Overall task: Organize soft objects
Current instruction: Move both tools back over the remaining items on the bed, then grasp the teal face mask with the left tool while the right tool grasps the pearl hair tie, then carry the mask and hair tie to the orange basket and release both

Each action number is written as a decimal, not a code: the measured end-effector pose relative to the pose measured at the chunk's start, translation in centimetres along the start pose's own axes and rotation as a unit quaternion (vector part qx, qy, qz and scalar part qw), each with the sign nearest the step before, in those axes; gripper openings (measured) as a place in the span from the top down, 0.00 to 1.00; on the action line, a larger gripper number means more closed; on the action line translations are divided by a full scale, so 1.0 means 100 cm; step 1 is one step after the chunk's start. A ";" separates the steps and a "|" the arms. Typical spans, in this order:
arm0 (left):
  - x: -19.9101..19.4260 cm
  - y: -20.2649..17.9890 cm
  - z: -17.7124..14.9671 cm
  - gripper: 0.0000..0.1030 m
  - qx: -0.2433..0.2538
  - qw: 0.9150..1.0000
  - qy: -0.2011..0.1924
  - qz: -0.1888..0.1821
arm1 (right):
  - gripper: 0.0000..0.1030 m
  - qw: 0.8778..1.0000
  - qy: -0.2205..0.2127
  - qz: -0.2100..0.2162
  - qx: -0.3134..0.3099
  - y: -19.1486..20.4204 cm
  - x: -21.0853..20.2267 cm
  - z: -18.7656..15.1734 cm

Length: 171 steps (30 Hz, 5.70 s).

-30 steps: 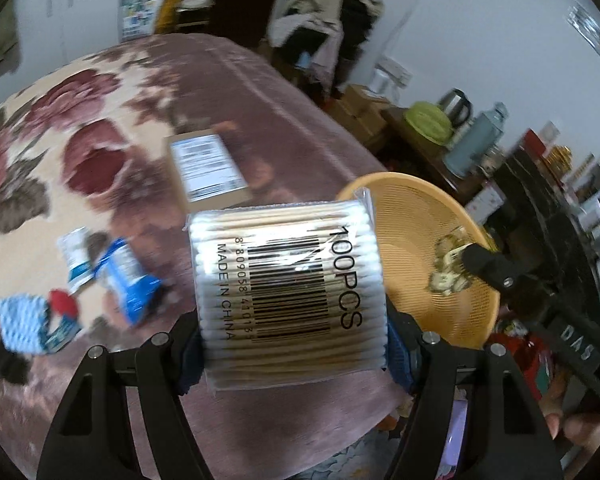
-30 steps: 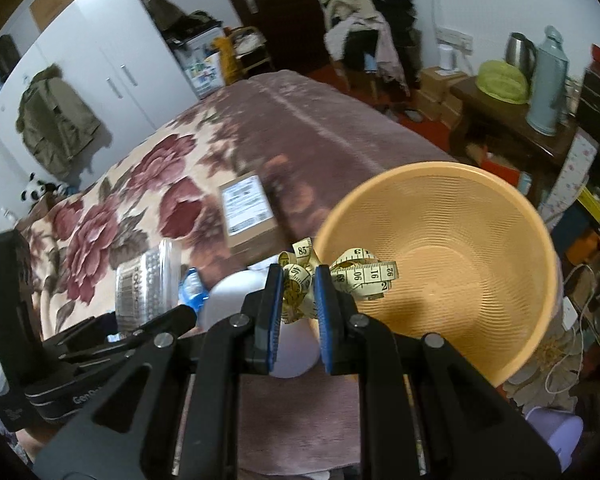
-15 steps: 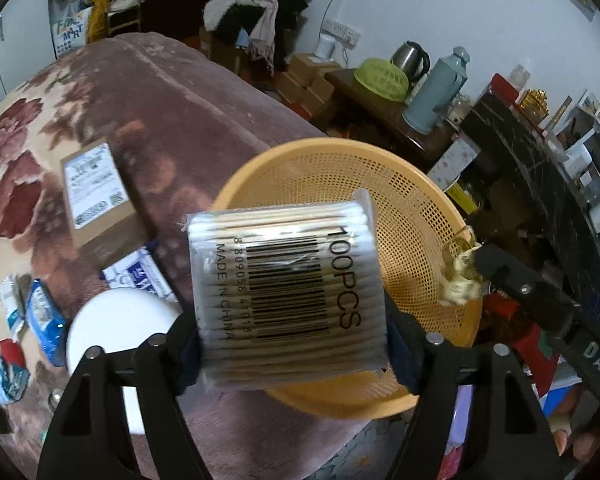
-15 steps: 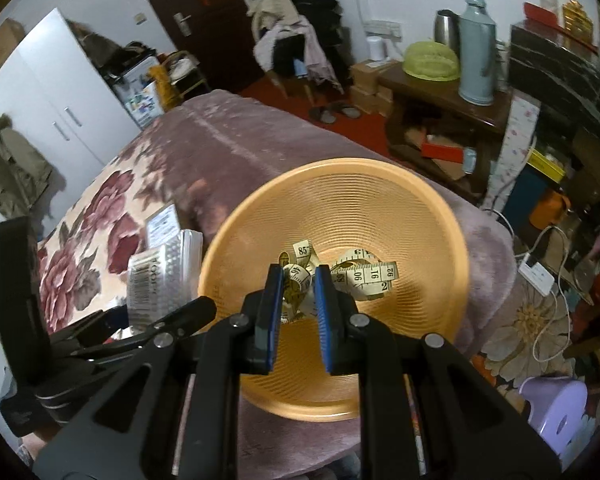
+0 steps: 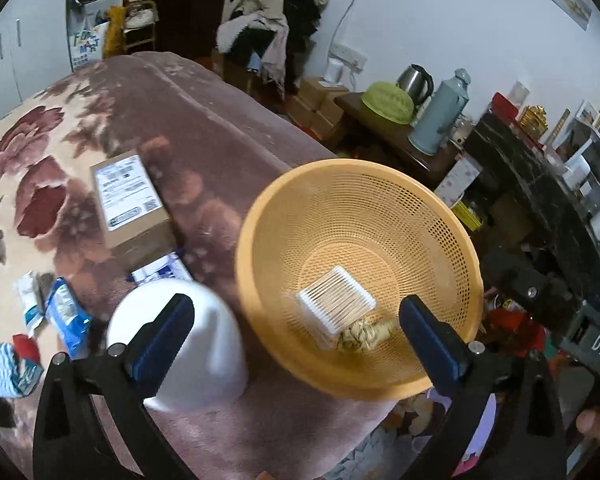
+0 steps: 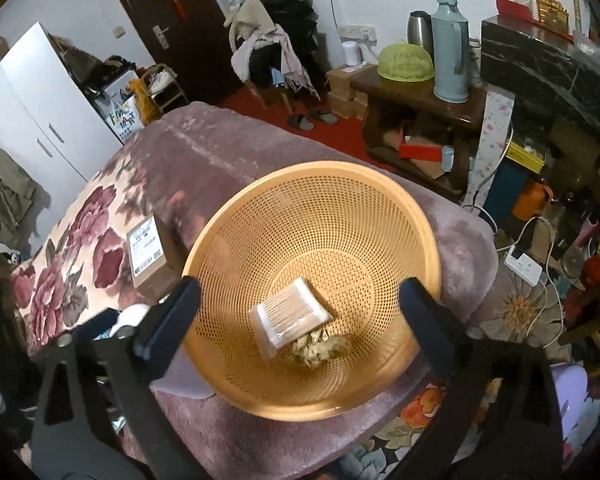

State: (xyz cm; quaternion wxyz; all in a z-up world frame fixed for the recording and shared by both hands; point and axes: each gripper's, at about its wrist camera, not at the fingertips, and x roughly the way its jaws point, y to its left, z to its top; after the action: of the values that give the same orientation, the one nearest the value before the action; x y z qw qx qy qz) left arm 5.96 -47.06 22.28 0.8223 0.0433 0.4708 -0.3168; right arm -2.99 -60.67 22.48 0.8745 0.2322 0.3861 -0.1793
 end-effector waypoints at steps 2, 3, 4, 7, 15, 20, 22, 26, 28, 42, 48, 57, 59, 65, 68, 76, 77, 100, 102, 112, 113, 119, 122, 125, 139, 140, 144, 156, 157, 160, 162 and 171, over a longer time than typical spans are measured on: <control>-0.007 0.006 -0.003 0.00 -0.001 1.000 -0.003 0.008 | 0.00 1.000 0.005 0.000 -0.004 0.003 -0.001 -0.003; -0.010 0.008 -0.004 0.00 -0.001 1.000 -0.004 0.012 | 0.00 1.000 0.008 -0.002 -0.006 0.005 -0.002 -0.006; -0.013 0.011 -0.006 0.00 -0.001 1.000 -0.005 0.016 | 0.00 1.000 0.010 -0.004 -0.009 0.007 -0.003 -0.008; -0.021 0.021 -0.012 0.00 -0.005 1.000 -0.006 0.021 | 0.00 1.000 0.015 -0.008 -0.016 0.013 -0.005 -0.011; -0.042 0.050 -0.028 0.00 -0.027 0.999 -0.013 0.037 | 0.00 0.998 0.034 -0.016 -0.046 0.034 -0.006 -0.027; -0.055 0.071 -0.037 0.00 -0.042 0.998 -0.018 0.045 | 0.00 0.997 0.041 -0.013 -0.065 0.052 -0.007 -0.036; -0.059 0.078 -0.040 0.00 -0.047 0.998 -0.020 0.049 | 0.00 0.996 0.044 -0.011 -0.072 0.058 -0.007 -0.038; -0.069 0.095 -0.048 0.00 -0.057 0.997 -0.024 0.056 | 0.00 0.995 0.046 -0.008 -0.084 0.071 -0.008 -0.044; -0.074 0.102 -0.052 0.00 -0.061 0.996 -0.026 0.059 | 0.00 0.995 0.047 -0.006 -0.090 0.079 -0.008 -0.047; -0.105 0.164 -0.078 0.00 -0.094 0.991 -0.039 0.090 | 0.00 0.988 0.057 0.016 -0.142 0.139 -0.006 -0.073; -0.113 0.196 -0.093 0.00 -0.114 0.987 -0.039 0.103 | 0.00 0.984 0.062 0.026 -0.165 0.166 -0.004 -0.084; -0.124 0.237 -0.112 0.00 -0.141 0.982 -0.039 0.115 | 0.00 0.978 0.071 0.038 -0.195 0.207 0.002 -0.103; -0.127 0.247 -0.117 0.00 -0.149 0.981 -0.039 0.118 | 0.00 0.976 0.072 0.039 -0.201 0.215 0.003 -0.108; -0.136 0.281 -0.134 0.00 -0.175 0.976 -0.039 0.127 | 0.00 0.970 0.079 0.049 -0.225 0.245 0.008 -0.123; -0.139 0.299 -0.144 0.00 -0.188 0.973 -0.036 0.130 | 0.00 0.967 0.084 0.054 -0.235 0.260 0.012 -0.131; -0.138 0.340 -0.174 0.01 -0.216 0.966 -0.021 0.141 | 0.00 0.956 0.111 0.073 -0.260 0.294 0.033 -0.164; -0.136 0.345 -0.178 0.00 -0.220 0.965 -0.017 0.142 | 0.00 0.955 0.117 0.074 -0.262 0.297 0.038 -0.168; -0.062 0.391 -0.237 0.01 -0.257 0.957 0.057 0.124 | 0.55 0.937 0.233 0.077 -0.250 0.309 0.171 -0.218; -0.060 0.388 -0.238 0.01 -0.252 0.958 0.060 0.120 | 0.55 0.936 0.240 0.071 -0.249 0.309 0.182 -0.221; -0.046 0.359 -0.238 0.01 -0.233 0.965 0.082 0.087 | 0.76 0.938 0.240 0.084 -0.237 0.291 0.175 -0.217; -0.044 0.355 -0.237 0.01 -0.232 0.966 0.085 0.078 | 0.76 0.939 0.236 0.085 -0.236 0.288 0.171 -0.214; -0.015 0.336 -0.237 0.19 -0.217 0.966 0.132 0.050 | 0.76 0.937 0.230 0.091 -0.246 0.275 0.153 -0.210; -0.010 0.335 -0.239 0.63 -0.210 0.965 0.144 0.062 | 0.76 0.936 0.231 0.096 -0.249 0.276 0.151 -0.211; -0.020 0.339 -0.239 0.66 -0.218 0.965 0.131 0.067 | 0.76 0.935 0.231 0.102 -0.250 0.281 0.151 -0.213; -0.068 0.344 -0.214 0.67 -0.224 0.965 0.074 0.111 | 0.76 0.933 0.214 0.127 -0.259 0.284 0.114 -0.210; -0.072 0.344 -0.214 0.67 -0.223 0.966 0.073 0.112 | 0.76 0.934 0.212 0.127 -0.259 0.282 0.111 -0.209; -0.082 0.337 -0.208 0.67 -0.213 0.968 0.067 0.115 | 0.76 0.935 0.204 0.129 -0.260 0.278 0.099 -0.204; -0.099 0.307 -0.184 0.67 -0.186 0.974 0.054 0.120 | 0.76 0.939 0.178 0.143 -0.257 0.268 0.062 -0.185; -0.101 0.303 -0.181 0.67 -0.183 0.974 0.051 0.119 | 0.76 0.940 0.175 0.144 -0.256 0.267 0.059 -0.183; -0.106 0.293 -0.171 0.67 -0.176 0.976 0.046 0.119 | 0.76 0.942 0.164 0.148 -0.254 0.265 0.048 -0.173; -0.109 0.287 -0.165 0.67 -0.172 0.977 0.043 0.117 | 0.76 0.943 0.157 0.148 -0.254 0.262 0.041 -0.167; -0.117 0.255 -0.135 0.67 -0.148 0.982 0.033 0.113 | 0.76 0.947 0.125 0.151 -0.253 0.253 0.013 -0.140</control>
State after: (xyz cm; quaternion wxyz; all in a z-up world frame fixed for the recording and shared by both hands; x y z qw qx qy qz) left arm 6.10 -16.20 18.39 0.8343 -0.0154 0.5312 -0.1469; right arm 2.03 -32.31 19.91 0.8660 0.0797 0.4856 0.0887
